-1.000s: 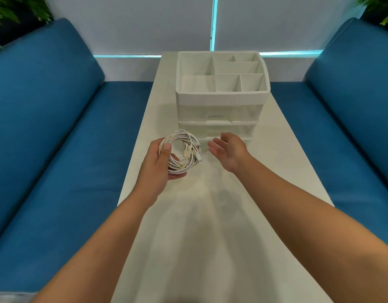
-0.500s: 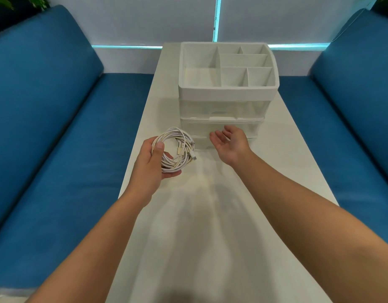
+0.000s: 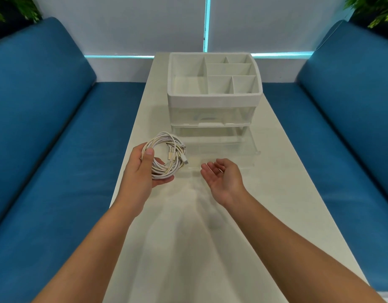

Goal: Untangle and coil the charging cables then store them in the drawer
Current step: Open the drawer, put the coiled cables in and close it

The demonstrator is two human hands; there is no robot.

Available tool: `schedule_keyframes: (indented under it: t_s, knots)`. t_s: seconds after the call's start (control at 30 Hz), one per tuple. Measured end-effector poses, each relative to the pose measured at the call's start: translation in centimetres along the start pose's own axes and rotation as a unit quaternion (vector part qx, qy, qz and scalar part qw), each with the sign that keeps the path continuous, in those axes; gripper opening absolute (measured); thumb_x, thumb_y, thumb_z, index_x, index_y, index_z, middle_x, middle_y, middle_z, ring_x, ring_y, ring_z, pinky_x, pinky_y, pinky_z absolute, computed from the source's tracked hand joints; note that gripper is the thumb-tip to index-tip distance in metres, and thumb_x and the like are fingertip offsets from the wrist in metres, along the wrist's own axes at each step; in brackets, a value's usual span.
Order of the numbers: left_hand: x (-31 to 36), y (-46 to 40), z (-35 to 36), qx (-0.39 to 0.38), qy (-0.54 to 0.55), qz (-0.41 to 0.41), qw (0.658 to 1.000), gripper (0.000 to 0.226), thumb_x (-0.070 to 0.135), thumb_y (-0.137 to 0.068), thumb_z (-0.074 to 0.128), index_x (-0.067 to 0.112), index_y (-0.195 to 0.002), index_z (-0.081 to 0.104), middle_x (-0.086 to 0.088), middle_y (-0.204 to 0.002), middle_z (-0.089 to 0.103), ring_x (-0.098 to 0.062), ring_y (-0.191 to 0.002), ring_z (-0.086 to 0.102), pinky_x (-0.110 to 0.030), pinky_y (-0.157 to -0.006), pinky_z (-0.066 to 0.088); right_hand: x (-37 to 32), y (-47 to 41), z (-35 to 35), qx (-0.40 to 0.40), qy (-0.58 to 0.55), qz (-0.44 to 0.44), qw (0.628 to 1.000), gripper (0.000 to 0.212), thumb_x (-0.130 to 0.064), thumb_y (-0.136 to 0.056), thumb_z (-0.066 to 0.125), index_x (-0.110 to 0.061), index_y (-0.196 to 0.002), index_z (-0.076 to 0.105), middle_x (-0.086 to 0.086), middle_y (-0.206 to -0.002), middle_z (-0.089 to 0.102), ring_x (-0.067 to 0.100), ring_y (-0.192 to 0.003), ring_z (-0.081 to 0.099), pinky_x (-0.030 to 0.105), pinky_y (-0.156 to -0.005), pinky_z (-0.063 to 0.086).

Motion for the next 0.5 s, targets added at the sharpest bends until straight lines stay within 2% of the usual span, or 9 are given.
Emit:
schedule_keyframes:
  t_s: [0.13,0.3,0.37,0.43,0.5]
  knots:
    - [0.1,0.2,0.2,-0.004,0.006,0.004,1.000,0.020,0.031,-0.105,0.040,0.028,-0.115,0.057,-0.006,-0.095,0.059,-0.019,-0.089,0.067,-0.034,-0.067,0.060,0.4,0.8,-0.8,0.006,0.006,-0.001,1.000,0.010,-0.007,-0.092,0.050,-0.004,-0.084,0.054,0.009,-0.079,0.056,0.026,-0.083,0.065,0.034,-0.077,0.055]
    - [0.1,0.0,0.5,-0.011,0.000,0.003,1.000,0.025,0.032,-0.105,0.040,0.024,-0.123,0.055,-0.009,-0.100,0.058,-0.021,-0.092,0.067,-0.036,-0.068,0.060,0.9,1.5,-1.5,0.010,0.022,-0.003,1.000,0.006,-0.007,-0.092,0.050,-0.006,-0.090,0.056,0.008,-0.082,0.060,0.025,-0.083,0.067,0.034,-0.078,0.055]
    - [0.2,-0.1,0.7,-0.016,0.001,0.002,1.000,0.026,0.032,-0.104,0.040,0.024,-0.124,0.055,-0.010,-0.100,0.059,-0.021,-0.092,0.067,-0.036,-0.068,0.060,1.1,2.0,-1.7,0.016,0.045,0.001,0.999,0.007,-0.008,-0.092,0.050,-0.006,-0.091,0.056,0.008,-0.083,0.060,0.024,-0.080,0.065,0.032,-0.073,0.054]
    - [0.4,-0.4,1.1,-0.023,0.002,0.001,1.000,0.025,0.032,-0.104,0.040,0.024,-0.123,0.055,-0.012,-0.100,0.059,-0.023,-0.091,0.067,-0.037,-0.068,0.060,0.8,3.1,-1.5,0.011,0.100,0.000,0.995,0.007,-0.008,-0.093,0.050,-0.006,-0.091,0.056,0.008,-0.080,0.060,0.021,-0.070,0.060,0.027,-0.062,0.048]
    - [1.1,-0.9,1.7,-0.033,-0.005,0.005,0.999,0.025,0.033,-0.104,0.040,0.025,-0.123,0.054,-0.013,-0.099,0.059,-0.021,-0.090,0.067,-0.037,-0.068,0.061,-0.7,4.3,-0.9,0.003,0.221,-0.065,0.973,0.007,-0.010,-0.092,0.051,-0.011,-0.088,0.057,0.005,-0.080,0.062,0.017,-0.066,0.055,0.025,-0.057,0.042]
Point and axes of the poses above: each hand's wrist, its own y-axis away from the middle knuckle, its own z-axis out of the palm, x = y × z, the point moved 5 cm from there along -y, towards the middle knuckle
